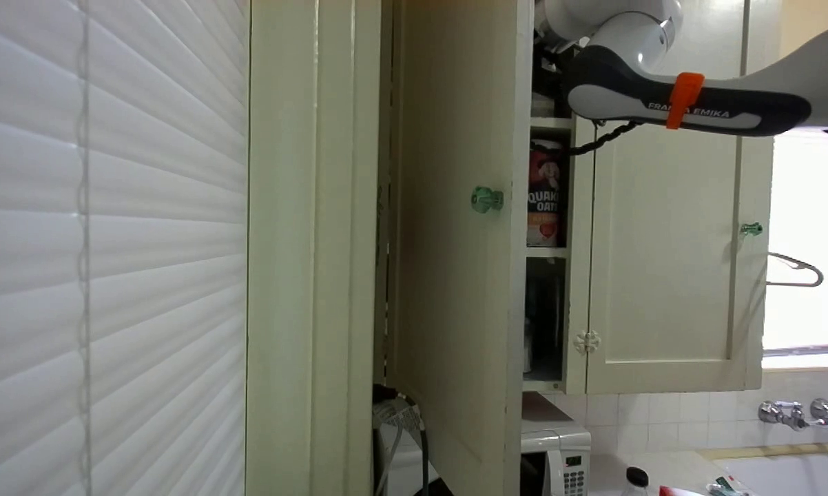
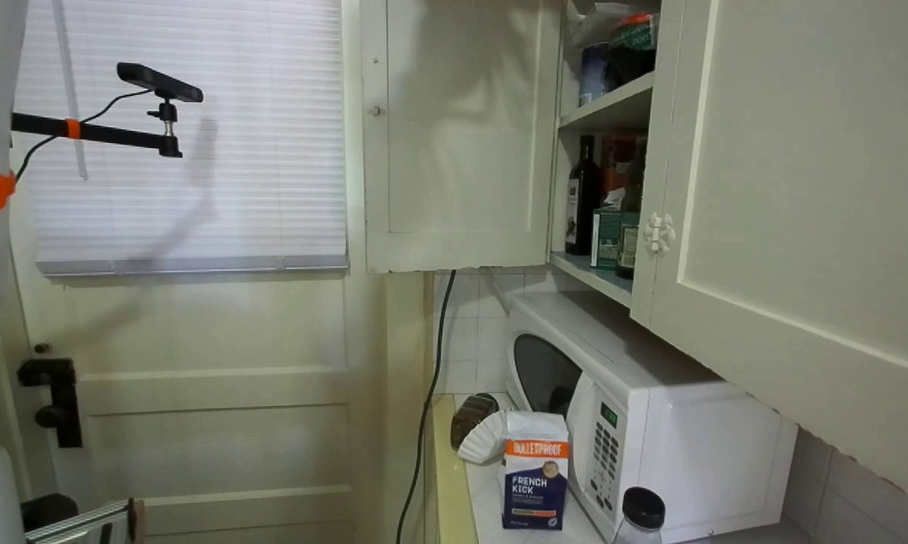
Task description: Remove the orange packet from the top cabinet
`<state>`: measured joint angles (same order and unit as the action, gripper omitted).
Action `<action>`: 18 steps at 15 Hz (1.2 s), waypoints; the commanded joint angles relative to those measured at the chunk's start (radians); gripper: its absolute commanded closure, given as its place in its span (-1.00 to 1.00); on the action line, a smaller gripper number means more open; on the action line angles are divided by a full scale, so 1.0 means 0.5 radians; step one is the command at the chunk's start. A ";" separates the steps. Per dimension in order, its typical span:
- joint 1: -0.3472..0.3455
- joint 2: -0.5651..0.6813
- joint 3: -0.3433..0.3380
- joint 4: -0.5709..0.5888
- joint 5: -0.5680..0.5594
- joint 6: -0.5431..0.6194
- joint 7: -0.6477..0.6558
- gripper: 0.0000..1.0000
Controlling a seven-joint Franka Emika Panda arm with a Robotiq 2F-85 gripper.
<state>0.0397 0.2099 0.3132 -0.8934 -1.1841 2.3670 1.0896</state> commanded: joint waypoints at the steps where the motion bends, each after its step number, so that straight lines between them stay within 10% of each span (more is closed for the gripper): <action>1: 0.073 0.078 -0.042 0.110 -0.221 -0.106 0.093 -1.00; 15: 0.064 0.061 -0.032 0.166 -0.301 -0.264 0.059 -1.00; 18: 0.054 0.066 -0.015 0.154 -0.303 -0.120 0.067 -0.52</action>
<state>0.0664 0.2319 0.2999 -0.8294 -1.3326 2.2495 1.1140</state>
